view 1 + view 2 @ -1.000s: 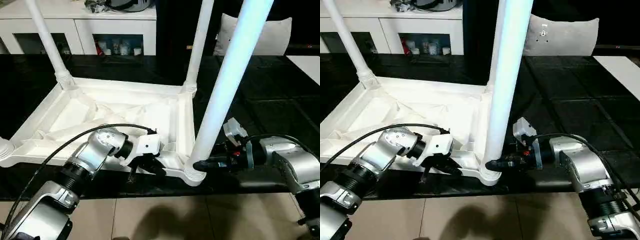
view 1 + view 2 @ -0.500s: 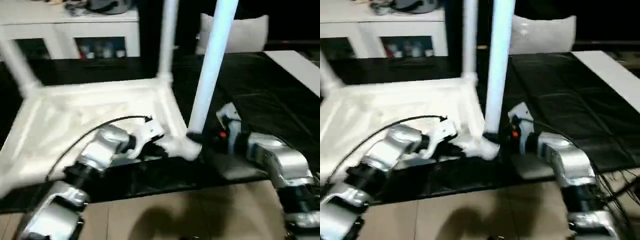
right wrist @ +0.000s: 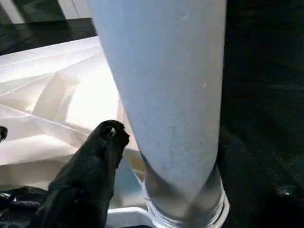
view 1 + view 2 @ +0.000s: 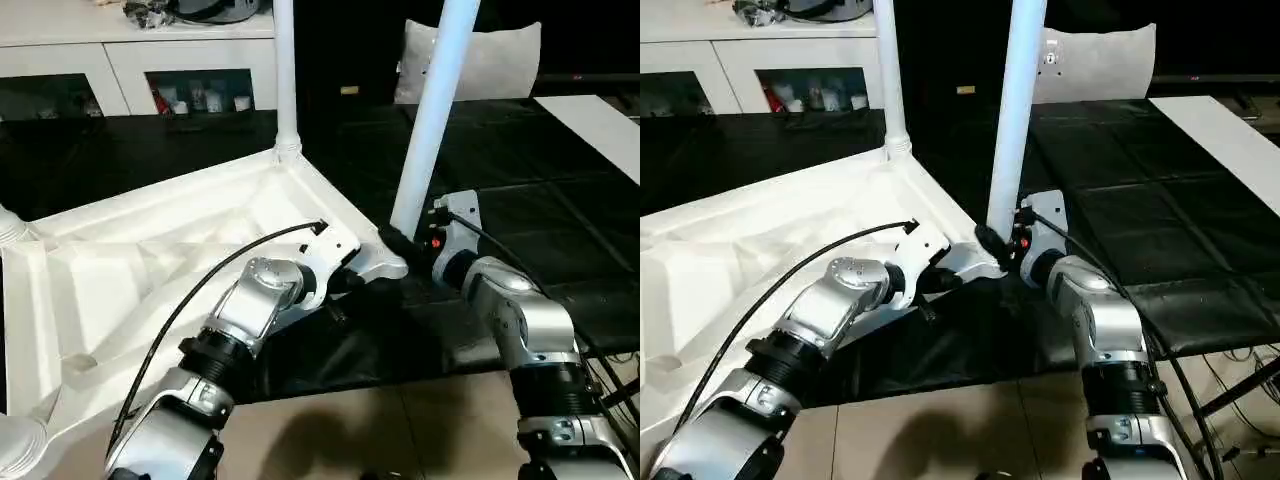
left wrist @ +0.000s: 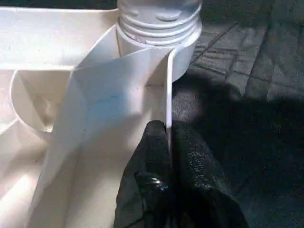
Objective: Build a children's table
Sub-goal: Rotate leg to tighten
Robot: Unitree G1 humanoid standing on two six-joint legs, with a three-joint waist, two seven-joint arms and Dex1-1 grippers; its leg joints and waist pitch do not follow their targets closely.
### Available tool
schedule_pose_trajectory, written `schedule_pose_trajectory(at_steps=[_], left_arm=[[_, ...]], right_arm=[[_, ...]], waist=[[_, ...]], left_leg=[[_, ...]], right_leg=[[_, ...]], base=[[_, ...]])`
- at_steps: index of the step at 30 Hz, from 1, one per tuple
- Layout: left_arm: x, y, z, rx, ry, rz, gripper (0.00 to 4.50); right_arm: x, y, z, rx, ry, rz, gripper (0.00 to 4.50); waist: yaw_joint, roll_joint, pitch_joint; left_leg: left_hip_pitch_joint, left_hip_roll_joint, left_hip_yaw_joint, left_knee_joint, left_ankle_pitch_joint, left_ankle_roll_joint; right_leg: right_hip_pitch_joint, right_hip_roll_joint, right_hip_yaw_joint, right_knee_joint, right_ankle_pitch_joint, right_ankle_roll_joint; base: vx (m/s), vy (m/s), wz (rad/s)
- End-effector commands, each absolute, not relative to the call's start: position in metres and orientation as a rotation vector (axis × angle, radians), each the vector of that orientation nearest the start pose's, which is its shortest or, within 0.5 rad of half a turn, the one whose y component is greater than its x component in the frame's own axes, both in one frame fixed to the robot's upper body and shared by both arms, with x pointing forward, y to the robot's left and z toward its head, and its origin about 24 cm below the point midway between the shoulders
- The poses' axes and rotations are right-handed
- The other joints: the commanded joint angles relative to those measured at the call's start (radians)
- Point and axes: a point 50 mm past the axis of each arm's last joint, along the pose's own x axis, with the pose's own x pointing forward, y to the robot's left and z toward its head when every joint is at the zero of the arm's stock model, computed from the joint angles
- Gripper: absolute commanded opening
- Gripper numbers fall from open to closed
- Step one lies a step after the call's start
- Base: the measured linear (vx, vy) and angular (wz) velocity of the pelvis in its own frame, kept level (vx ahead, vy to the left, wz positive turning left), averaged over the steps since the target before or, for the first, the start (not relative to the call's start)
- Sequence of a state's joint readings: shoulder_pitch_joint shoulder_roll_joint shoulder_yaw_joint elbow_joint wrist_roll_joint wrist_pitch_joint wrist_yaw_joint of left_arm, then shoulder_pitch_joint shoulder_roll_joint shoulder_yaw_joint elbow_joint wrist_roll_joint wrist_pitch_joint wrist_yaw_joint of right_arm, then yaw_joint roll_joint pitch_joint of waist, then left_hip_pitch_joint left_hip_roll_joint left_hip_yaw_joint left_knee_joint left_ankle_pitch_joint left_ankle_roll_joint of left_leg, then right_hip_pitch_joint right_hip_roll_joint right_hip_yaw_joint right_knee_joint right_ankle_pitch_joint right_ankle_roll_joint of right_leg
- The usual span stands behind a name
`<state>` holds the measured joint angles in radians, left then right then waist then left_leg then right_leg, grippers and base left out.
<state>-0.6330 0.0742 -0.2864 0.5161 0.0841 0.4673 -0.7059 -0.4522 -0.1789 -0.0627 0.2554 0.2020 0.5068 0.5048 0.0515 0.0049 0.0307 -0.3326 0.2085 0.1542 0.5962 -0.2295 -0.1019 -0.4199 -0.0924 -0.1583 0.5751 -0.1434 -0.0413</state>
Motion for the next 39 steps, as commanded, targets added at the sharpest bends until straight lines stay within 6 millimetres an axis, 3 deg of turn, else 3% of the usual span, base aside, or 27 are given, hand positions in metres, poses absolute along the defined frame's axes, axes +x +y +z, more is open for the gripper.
schedule_pose_trajectory(at_steps=[1, 5, 10, 13, 16, 23, 28, 34, 39], left_arm=[[0.329, 0.051, 0.064, 0.313, 0.386, -0.994, 0.0], [0.324, 0.062, 0.061, 0.394, 0.381, -1.103, 0.0], [0.317, 0.073, 0.06, 0.457, 0.369, -1.257, 0.0], [0.314, 0.085, 0.059, 0.527, 0.369, -1.367, 0.0], [0.309, 0.091, 0.058, 0.552, 0.382, -1.487, 0.0], [0.303, 0.102, 0.058, 0.657, 0.428, -1.637, 0.0], [0.303, 0.103, 0.06, 0.709, 0.423, -1.701, 0.0], [0.301, 0.104, 0.06, 0.715, 0.428, -1.737, 0.0], [0.301, 0.105, 0.059, 0.699, 0.431, -1.747, 0.0]], right_arm=[[0.318, -0.131, 0.066, 0.108, 0.319, 0.659, 3.55], [0.312, -0.147, 0.071, 0.047, 0.313, 0.764, 3.87], [0.303, -0.162, 0.08, -0.064, 0.29, 0.926, 4.26], [0.295, -0.175, 0.083, -0.12, 0.324, 1.064, 4.26], [0.291, -0.182, 0.085, -0.13, 0.345, 1.163, 4.26], [0.285, -0.186, 0.084, -0.156, 0.405, 1.298, 3.49], [0.279, -0.179, 0.078, -0.171, 0.45, 1.397, 3.0], [0.276, -0.174, 0.077, -0.137, 0.459, 1.43, 2.53], [0.274, -0.174, 0.075, -0.112, 0.463, 1.442, 2.12]], waist=[[0.008, -0.01, -0.06], [0.01, -0.013, -0.059], [0.019, -0.014, -0.06], [0.023, -0.014, -0.058], [0.042, -0.012, -0.058], [0.063, -0.017, -0.059], [0.065, -0.019, -0.059], [0.069, -0.016, -0.062], [0.07, -0.014, -0.061]], left_leg=[[-0.021, 0.007, 0.009, -0.059, -0.043, 0.11], [-0.021, 0.009, 0.008, -0.061, -0.069, 0.107], [-0.021, 0.012, 0.007, -0.06, -0.06, 0.115], [-0.017, 0.015, 0.009, -0.061, -0.073, 0.115], [-0.015, 0.019, 0.009, -0.062, -0.069, 0.11], [-0.013, 0.022, 0.01, -0.062, -0.064, 0.103], [-0.014, 0.021, 0.01, -0.063, -0.072, 0.089], [-0.016, 0.023, 0.01, -0.062, -0.057, 0.083], [-0.015, 0.021, 0.01, -0.062, -0.069, 0.076]], right_leg=[[0.081, -0.055, 0.053, -0.078, -0.342, -0.077], [0.081, -0.055, 0.055, -0.081, -0.368, -0.057], [0.081, -0.057, 0.058, -0.073, -0.338, -0.07], [0.078, -0.057, 0.058, -0.075, -0.352, -0.075], [0.076, -0.06, 0.062, -0.071, -0.343, -0.084], [0.078, -0.062, 0.064, -0.062, -0.319, -0.108], [0.078, -0.062, 0.062, -0.067, -0.357, -0.082], [0.079, -0.061, 0.063, -0.061, -0.317, -0.094], [0.08, -0.061, 0.062, -0.064, -0.337, -0.088]], base=[[0.0, 0.0, 0.0], [0.0, 0.0, 0.0], [0.0, 0.0, 0.0], [0.0, 0.0, 0.0], [0.0, 0.0, 0.0], [0.0, 0.0, 0.0], [0.0, 0.0, 0.0], [0.0, 0.0, 0.0], [0.0, 0.0, 0.0]])
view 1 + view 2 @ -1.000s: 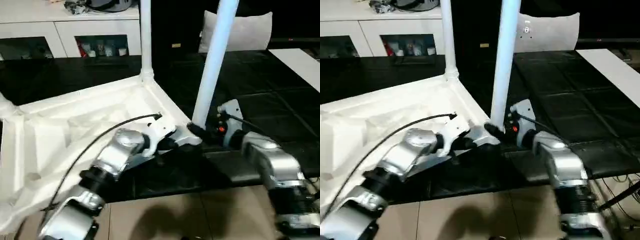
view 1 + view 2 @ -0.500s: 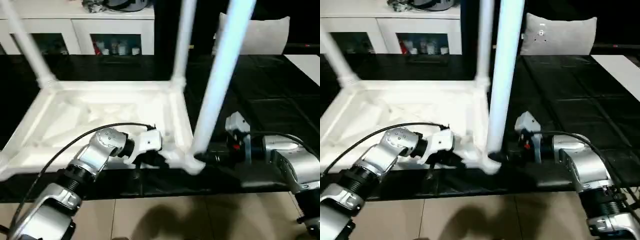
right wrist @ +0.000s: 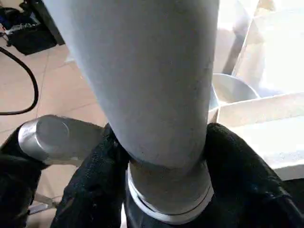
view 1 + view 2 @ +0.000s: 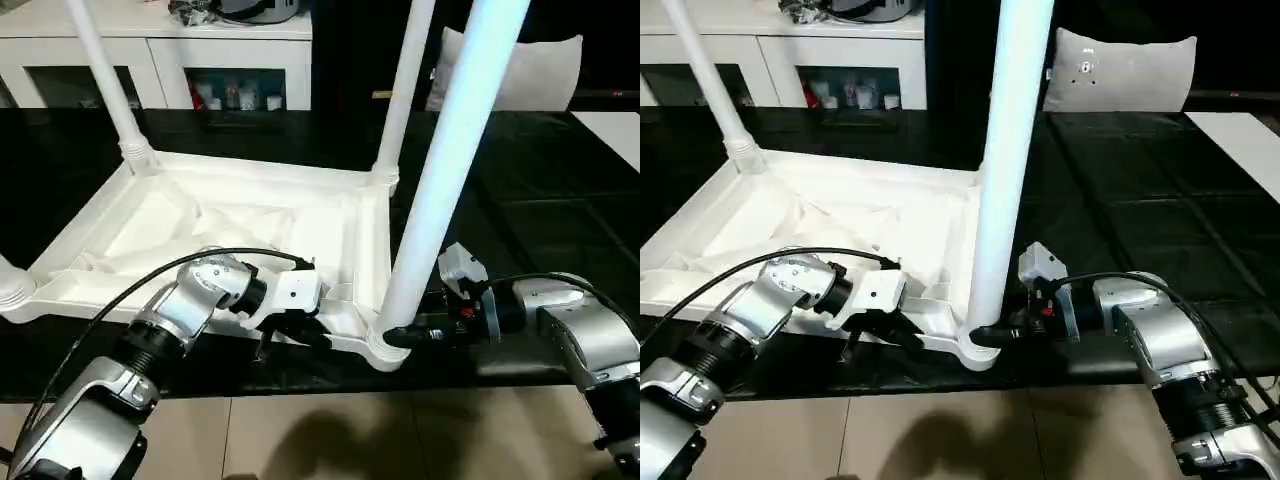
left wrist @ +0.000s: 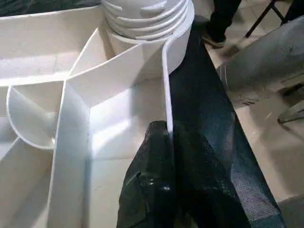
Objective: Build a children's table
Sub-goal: Rotate leg to tighten
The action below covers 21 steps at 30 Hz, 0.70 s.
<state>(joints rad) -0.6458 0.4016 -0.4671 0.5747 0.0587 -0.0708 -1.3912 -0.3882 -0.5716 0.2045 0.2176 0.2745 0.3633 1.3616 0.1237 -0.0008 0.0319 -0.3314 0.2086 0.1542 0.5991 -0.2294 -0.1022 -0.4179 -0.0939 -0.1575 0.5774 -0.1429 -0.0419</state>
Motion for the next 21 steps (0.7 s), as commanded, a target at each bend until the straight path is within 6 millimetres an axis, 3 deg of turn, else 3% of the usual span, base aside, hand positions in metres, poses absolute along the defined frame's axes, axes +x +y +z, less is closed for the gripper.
schedule_pose_trajectory(at_steps=[1, 5, 8, 11, 13, 17, 21], left_arm=[[0.301, 0.105, 0.059, 0.66, 0.438, -1.737, 0.0], [0.301, 0.102, 0.059, 0.588, 0.445, -1.694, 0.0], [0.305, 0.097, 0.059, 0.501, 0.468, -1.574, 0.0], [0.312, 0.088, 0.06, 0.389, 0.474, -1.413, 0.0], [0.314, 0.08, 0.061, 0.329, 0.48, -1.315, 0.0], [0.319, 0.067, 0.063, 0.271, 0.474, -1.151, 0.0], [0.325, 0.058, 0.062, 0.259, 0.467, -1.01, 0.0]], right_arm=[[0.273, -0.172, 0.076, -0.076, 0.448, 1.445, 2.08], [0.272, -0.168, 0.078, -0.022, 0.421, 1.424, 2.03], [0.278, -0.159, 0.078, 0.021, 0.399, 1.305, 2.01], [0.293, -0.151, 0.072, 0.001, 0.411, 1.073, 2.01], [0.307, -0.147, 0.066, 0.035, 0.449, 0.868, 2.0], [0.316, -0.137, 0.062, 0.092, 0.48, 0.69, 1.99], [0.32, -0.126, 0.062, 0.093, 0.439, 0.62, 1.99]], waist=[[-0.002, -0.009, -0.062], [-0.001, -0.009, -0.062], [-0.006, -0.008, -0.06], [-0.021, -0.008, -0.055], [-0.045, -0.008, -0.056], [-0.078, -0.01, -0.056], [-0.078, -0.01, -0.061]], left_leg=[[-0.016, 0.021, 0.01, -0.065, -0.069, 0.075], [-0.017, 0.023, 0.011, -0.065, -0.06, 0.076], [-0.017, 0.021, 0.009, -0.067, -0.07, 0.064], [-0.015, 0.008, 0.01, -0.066, -0.1, 0.033], [-0.026, 0.004, 0.005, -0.065, -0.097, 0.021], [-0.024, -0.002, 0.007, -0.06, -0.106, 0.037], [-0.024, -0.001, 0.007, -0.06, -0.072, 0.071]], right_leg=[[0.078, -0.059, 0.061, -0.067, -0.341, -0.086], [0.079, -0.058, 0.063, -0.065, -0.321, -0.091], [0.078, -0.059, 0.059, -0.069, -0.35, -0.084], [0.076, -0.056, 0.049, -0.088, -0.456, -0.04], [0.083, -0.055, 0.042, -0.09, -0.48, -0.015], [0.076, -0.05, 0.04, -0.098, -0.482, -0.018], [0.075, -0.049, 0.043, -0.095, -0.431, -0.031]], base=[[0.0, 0.0, 0.0], [0.0, 0.0, 0.0], [0.0, 0.0, 0.0], [0.0, 0.0, 0.0], [0.0, 0.0, 0.0], [0.0, 0.0, 0.0], [0.0, 0.0, 0.0]])
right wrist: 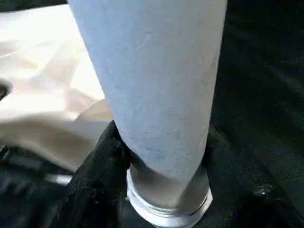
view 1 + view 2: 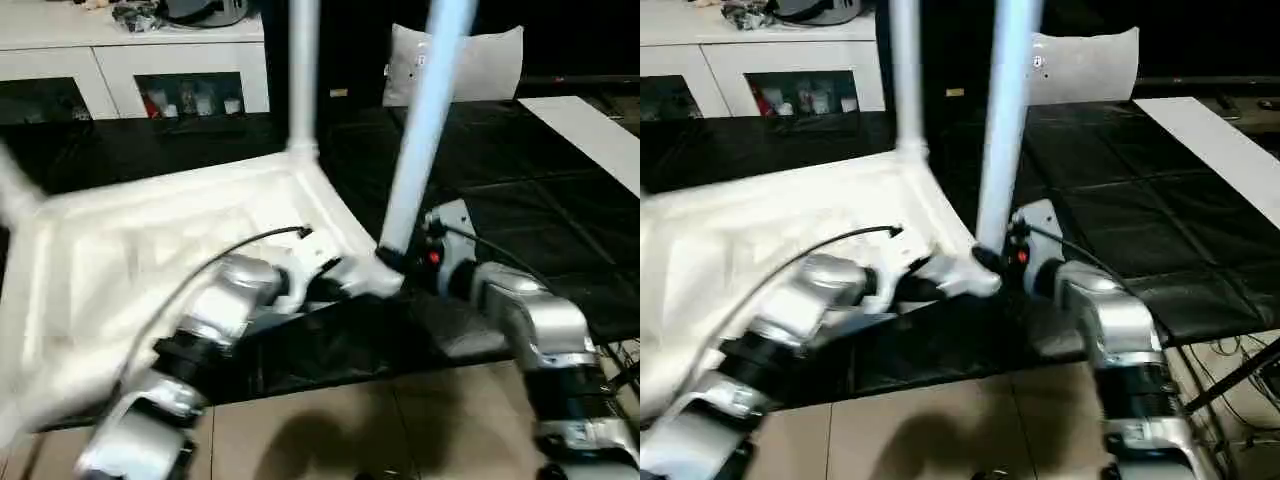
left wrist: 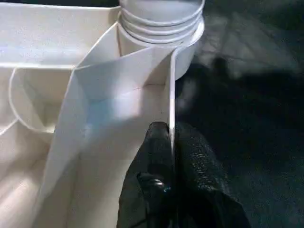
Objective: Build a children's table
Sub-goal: Rotate leg to tighten
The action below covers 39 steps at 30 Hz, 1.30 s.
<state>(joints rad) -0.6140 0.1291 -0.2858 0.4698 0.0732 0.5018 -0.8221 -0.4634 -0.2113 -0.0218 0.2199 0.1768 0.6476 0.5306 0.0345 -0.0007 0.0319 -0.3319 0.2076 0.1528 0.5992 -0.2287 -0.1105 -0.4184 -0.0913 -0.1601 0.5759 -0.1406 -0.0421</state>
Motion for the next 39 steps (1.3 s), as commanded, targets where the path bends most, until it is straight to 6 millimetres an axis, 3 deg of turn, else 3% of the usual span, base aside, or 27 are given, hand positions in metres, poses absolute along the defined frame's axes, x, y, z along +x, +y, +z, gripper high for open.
schedule_pose_trajectory(at_steps=[1, 3, 9, 10, 13, 21, 23, 27, 31, 34, 39], left_arm=[[0.327, 0.056, 0.062, 0.269, 0.462, -0.978, 0.0], [0.327, 0.052, 0.064, 0.271, 0.446, -0.956, 0.0], [0.326, 0.051, 0.065, 0.276, 0.438, -0.972, 0.0], [0.326, 0.059, 0.062, 0.332, 0.447, -0.994, 0.0], [0.324, 0.066, 0.059, 0.402, 0.428, -1.048, 0.0], [0.318, 0.094, 0.054, 0.545, 0.443, -1.289, 0.0], [0.315, 0.097, 0.054, 0.561, 0.446, -1.35, 0.0], [0.307, 0.101, 0.057, 0.59, 0.42, -1.507, 0.0], [0.303, 0.103, 0.057, 0.608, 0.434, -1.589, 0.0], [0.3, 0.104, 0.057, 0.636, 0.453, -1.647, 0.0], [0.298, 0.105, 0.058, 0.651, 0.453, -1.716, 0.0]], right_arm=[[0.321, -0.123, 0.064, 0.093, 0.406, 0.614, 1.99], [0.322, -0.121, 0.065, 0.111, 0.371, 0.611, 2.53], [0.319, -0.122, 0.066, 0.128, 0.364, 0.623, 3.15], [0.317, -0.129, 0.068, 0.1, 0.336, 0.66, 3.15], [0.316, -0.141, 0.071, 0.061, 0.31, 0.691, 3.43], [0.297, -0.17, 0.081, -0.112, 0.323, 0.984, 4.13], [0.295, -0.173, 0.082, -0.13, 0.333, 1.034, 4.13], [0.29, -0.179, 0.084, -0.168, 0.359, 1.151, 4.13], [0.286, -0.181, 0.085, -0.176, 0.382, 1.245, 3.79], [0.283, -0.179, 0.084, -0.165, 0.397, 1.3, 3.5], [0.276, -0.176, 0.082, -0.139, 0.417, 1.377, 3.06]], waist=[[0.013, -0.01, -0.063], [0.018, -0.008, -0.064], [0.023, -0.005, -0.061], [0.025, 0.0, -0.061], [0.029, -0.004, -0.06], [0.038, -0.004, -0.058], [0.039, -0.006, -0.058], [0.059, -0.002, -0.06], [0.075, -0.002, -0.061], [0.079, -0.01, -0.06], [0.08, -0.011, -0.059]], left_leg=[[-0.024, 0.005, 0.008, -0.06, -0.06, 0.083], [-0.025, 0.007, 0.007, -0.062, -0.038, 0.094], [-0.022, 0.012, 0.007, -0.065, -0.038, 0.101], [-0.02, 0.012, 0.007, -0.064, -0.048, 0.102], [-0.02, 0.012, 0.007, -0.066, -0.066, 0.107], [-0.018, 0.013, 0.006, -0.066, -0.091, 0.112], [-0.017, 0.014, 0.008, -0.066, -0.091, 0.106], [-0.012, 0.022, 0.009, -0.066, -0.075, 0.109], [-0.012, 0.027, 0.01, -0.066, -0.068, 0.107], [-0.014, 0.025, 0.011, -0.067, -0.075, 0.098], [-0.014, 0.022, 0.012, -0.067, -0.082, 0.091]], right_leg=[[0.075, -0.054, 0.049, -0.087, -0.401, -0.042], [0.077, -0.053, 0.052, -0.079, -0.354, -0.056], [0.079, -0.056, 0.057, -0.073, -0.313, -0.09], [0.079, -0.057, 0.058, -0.076, -0.318, -0.087], [0.08, -0.058, 0.058, -0.078, -0.331, -0.078], [0.078, -0.057, 0.057, -0.081, -0.368, -0.058], [0.077, -0.058, 0.06, -0.079, -0.37, -0.064], [0.075, -0.061, 0.064, -0.069, -0.322, -0.096], [0.076, -0.063, 0.067, -0.06, -0.281, -0.126], [0.078, -0.064, 0.067, -0.063, -0.31, -0.114], [0.078, -0.063, 0.065, -0.068, -0.359, -0.087]], base=[[0.0, 0.0, 0.0], [0.0, 0.0, 0.0], [0.0, 0.0, 0.0], [0.0, 0.0, 0.0], [0.0, 0.0, 0.0], [0.0, 0.0, 0.0], [0.0, 0.0, 0.0], [0.0, 0.0, 0.0], [0.0, 0.0, 0.0], [0.0, 0.0, 0.0], [0.0, 0.0, 0.0]])
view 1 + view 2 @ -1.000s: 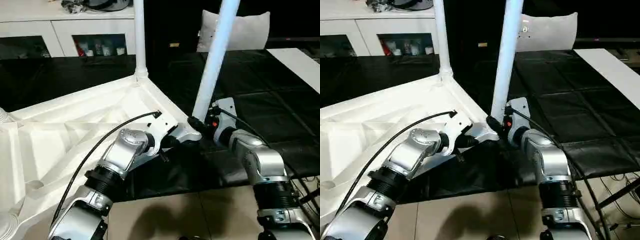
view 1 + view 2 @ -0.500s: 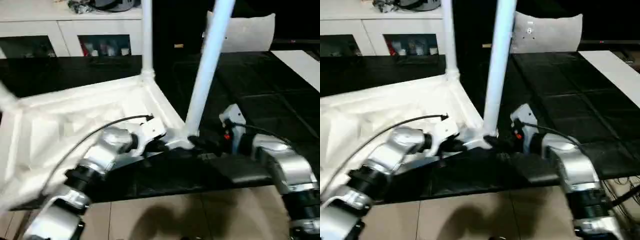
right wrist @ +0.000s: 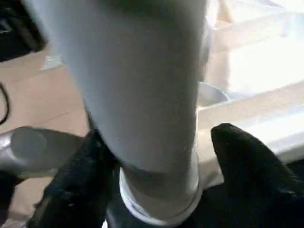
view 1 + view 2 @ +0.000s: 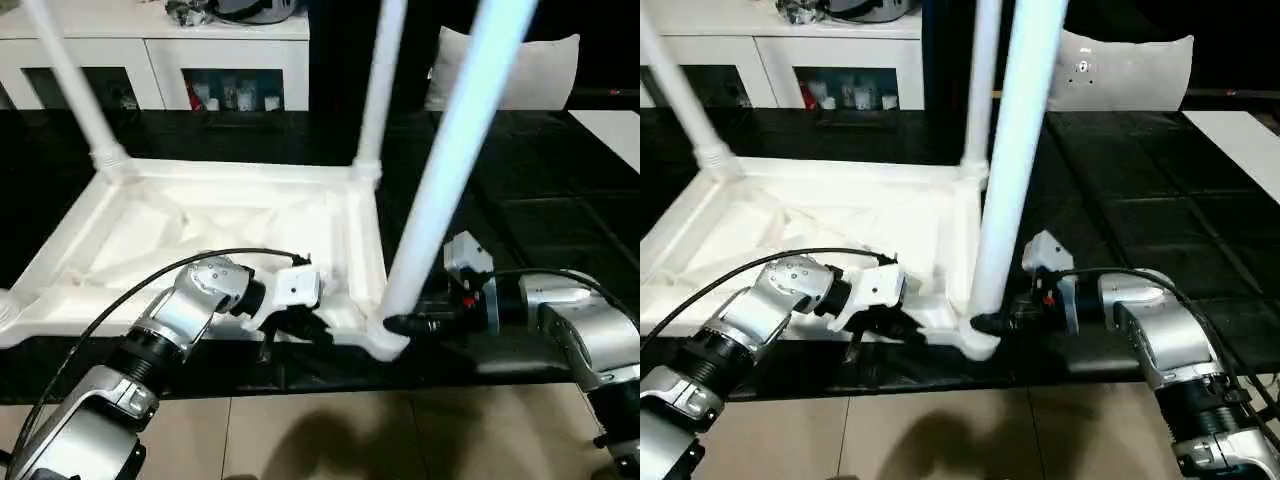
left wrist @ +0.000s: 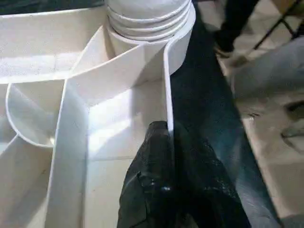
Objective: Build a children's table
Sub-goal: Rotate leg to tighten
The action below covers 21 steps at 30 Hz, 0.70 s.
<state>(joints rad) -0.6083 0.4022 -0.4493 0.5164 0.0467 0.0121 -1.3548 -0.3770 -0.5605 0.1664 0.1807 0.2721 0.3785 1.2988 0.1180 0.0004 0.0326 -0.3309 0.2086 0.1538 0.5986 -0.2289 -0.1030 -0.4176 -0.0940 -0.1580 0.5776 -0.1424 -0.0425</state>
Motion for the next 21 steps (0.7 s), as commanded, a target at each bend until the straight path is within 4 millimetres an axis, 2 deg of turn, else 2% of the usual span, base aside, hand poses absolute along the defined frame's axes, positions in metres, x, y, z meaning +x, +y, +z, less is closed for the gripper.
schedule_pose_trajectory(at_steps=[1, 6, 9, 13, 18, 19, 20, 21], left_arm=[[0.298, 0.105, 0.058, 0.651, 0.453, -1.718, 0.0], [0.297, 0.105, 0.058, 0.649, 0.455, -1.732, 0.0], [0.296, 0.105, 0.057, 0.639, 0.455, -1.737, 0.0], [0.293, 0.1, 0.059, 0.535, 0.434, -1.732, 0.0], [0.295, 0.094, 0.06, 0.463, 0.435, -1.661, 0.0], [0.299, 0.092, 0.06, 0.43, 0.449, -1.58, 0.0], [0.304, 0.088, 0.059, 0.394, 0.456, -1.478, 0.0], [0.304, 0.088, 0.059, 0.394, 0.456, -1.478, 0.0]], right_arm=[[0.276, -0.176, 0.082, -0.138, 0.418, 1.38, 2.97], [0.271, -0.175, 0.08, -0.106, 0.448, 1.42, 2.5], [0.27, -0.175, 0.079, -0.102, 0.451, 1.424, 2.38], [0.269, -0.171, 0.08, -0.033, 0.426, 1.418, 2.07], [0.278, -0.161, 0.08, -0.015, 0.405, 1.279, 1.98], [0.285, -0.156, 0.078, -0.014, 0.4, 1.179, 1.97], [0.293, -0.15, 0.077, 0.003, 0.401, 1.071, 1.96], [0.293, -0.15, 0.077, 0.003, 0.401, 1.071, 1.96]], waist=[[-0.003, -0.011, -0.061], [-0.002, -0.011, -0.062], [-0.002, -0.012, -0.061], [-0.002, -0.014, -0.061], [-0.01, -0.012, -0.058], [-0.012, -0.013, -0.057], [-0.024, -0.01, -0.056], [-0.027, -0.01, -0.056]], left_leg=[[-0.015, 0.022, 0.01, -0.066, -0.078, 0.084], [-0.016, 0.022, 0.01, -0.066, -0.071, 0.083], [-0.017, 0.022, 0.01, -0.066, -0.069, 0.083], [-0.017, 0.02, 0.011, -0.065, -0.07, 0.077], [-0.016, 0.017, 0.01, -0.067, -0.075, 0.063], [-0.018, 0.015, 0.01, -0.067, -0.082, 0.059], [-0.018, 0.011, 0.01, -0.066, -0.09, 0.038], [-0.018, 0.008, 0.008, -0.066, -0.091, 0.034]], right_leg=[[0.077, -0.06, 0.063, -0.069, -0.354, -0.086], [0.077, -0.059, 0.062, -0.068, -0.341, -0.085], [0.077, -0.059, 0.062, -0.068, -0.341, -0.085], [0.078, -0.058, 0.061, -0.071, -0.364, -0.077], [0.075, -0.057, 0.058, -0.077, -0.392, -0.061], [0.077, -0.057, 0.057, -0.079, -0.408, -0.053], [0.075, -0.054, 0.053, -0.083, -0.439, -0.038], [0.075, -0.054, 0.049, -0.086, -0.453, -0.032]], base=[[0.0, 0.0, 0.0], [0.0, 0.0, 0.0], [0.0, 0.0, 0.0], [0.0, 0.0, 0.0], [0.0, 0.0, 0.0], [0.0, 0.0, 0.0], [0.0, 0.0, 0.0], [0.0, 0.0, 0.0]])
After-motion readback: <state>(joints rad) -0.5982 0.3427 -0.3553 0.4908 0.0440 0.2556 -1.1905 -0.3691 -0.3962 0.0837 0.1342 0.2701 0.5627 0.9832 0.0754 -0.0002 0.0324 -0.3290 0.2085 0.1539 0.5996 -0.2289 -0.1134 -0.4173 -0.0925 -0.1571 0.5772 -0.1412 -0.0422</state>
